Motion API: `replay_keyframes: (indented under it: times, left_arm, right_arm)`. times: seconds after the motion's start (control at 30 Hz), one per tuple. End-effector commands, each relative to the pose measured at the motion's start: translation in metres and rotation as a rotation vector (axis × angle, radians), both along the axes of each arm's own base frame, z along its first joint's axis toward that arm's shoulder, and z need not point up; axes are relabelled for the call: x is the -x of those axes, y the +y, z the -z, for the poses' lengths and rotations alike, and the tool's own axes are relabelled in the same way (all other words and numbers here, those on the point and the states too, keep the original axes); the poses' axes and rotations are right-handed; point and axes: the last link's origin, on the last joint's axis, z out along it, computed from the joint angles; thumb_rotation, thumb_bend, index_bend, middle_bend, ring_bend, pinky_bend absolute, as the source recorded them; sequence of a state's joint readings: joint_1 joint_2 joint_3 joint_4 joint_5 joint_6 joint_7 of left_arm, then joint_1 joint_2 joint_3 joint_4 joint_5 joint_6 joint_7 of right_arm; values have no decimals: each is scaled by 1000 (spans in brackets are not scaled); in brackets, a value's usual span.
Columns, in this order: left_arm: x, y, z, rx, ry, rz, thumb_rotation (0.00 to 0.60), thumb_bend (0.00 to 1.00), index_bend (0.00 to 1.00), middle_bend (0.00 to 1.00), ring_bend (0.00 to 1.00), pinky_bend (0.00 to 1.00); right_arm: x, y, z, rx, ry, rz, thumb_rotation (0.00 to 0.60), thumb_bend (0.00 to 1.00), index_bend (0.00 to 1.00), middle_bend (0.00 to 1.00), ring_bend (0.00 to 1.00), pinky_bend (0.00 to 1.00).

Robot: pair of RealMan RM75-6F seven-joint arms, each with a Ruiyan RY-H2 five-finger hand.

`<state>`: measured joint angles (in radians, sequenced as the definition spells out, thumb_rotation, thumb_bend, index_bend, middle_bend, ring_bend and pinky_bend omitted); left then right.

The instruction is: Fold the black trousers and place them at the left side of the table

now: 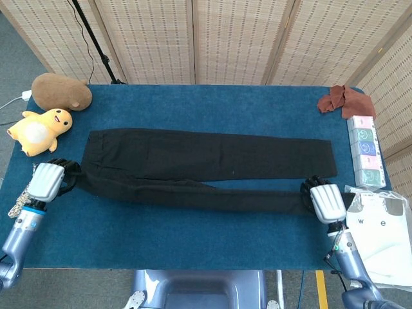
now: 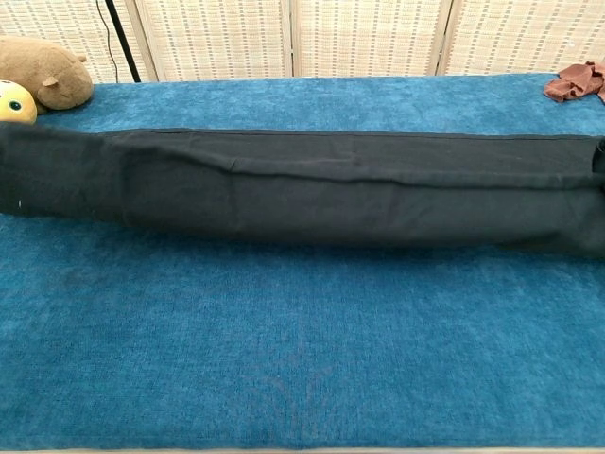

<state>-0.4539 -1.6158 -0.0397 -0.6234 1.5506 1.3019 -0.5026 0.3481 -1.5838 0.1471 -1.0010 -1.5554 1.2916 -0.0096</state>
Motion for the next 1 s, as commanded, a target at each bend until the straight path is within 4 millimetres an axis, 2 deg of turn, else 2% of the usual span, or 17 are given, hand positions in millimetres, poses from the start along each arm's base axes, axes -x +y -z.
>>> replay_keyframes:
  times: [0.03,0.4,0.67,1.0]
  left_arm:
    - [-28,36,-9,-17,33,-42,600,533,664,675,465,481]
    - [-60,77,1,-19,67,-83,600,531,664,675,465,481]
    - [-70,101,5,-30,52,-125,600,534,664,675,465,481]
    - [-67,112,-2,-83,1,-143,600,564,664,675,465,481]
  right_arm:
    - [-2,-31,-3,11,13,7,600,781,637,464,344,512]
    - [-1,-84,1,6,73,23,600,781,640,468,347,515]
    - [-7,-118,3,16,107,53,600,781,640,468,347,515]
    - [-6,-139,0,20,140,110,600,782,640,469,347,515]
